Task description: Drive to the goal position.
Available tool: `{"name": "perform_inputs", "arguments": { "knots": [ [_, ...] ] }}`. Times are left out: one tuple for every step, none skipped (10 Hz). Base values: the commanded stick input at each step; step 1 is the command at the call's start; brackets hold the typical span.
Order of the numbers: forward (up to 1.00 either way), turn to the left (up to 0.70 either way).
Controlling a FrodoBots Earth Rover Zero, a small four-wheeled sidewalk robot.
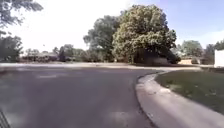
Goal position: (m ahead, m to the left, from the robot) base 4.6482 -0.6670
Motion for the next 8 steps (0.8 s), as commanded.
{"name": "perform_inputs", "arguments": {
  "knots": [
    [0.70,0.00],
    [0.70,0.00],
    [0.70,0.00],
    [0.70,0.00],
    [0.70,0.00],
    [0.70,0.00],
    [0.70,0.00],
    [0.70,0.00]
  ]
}}
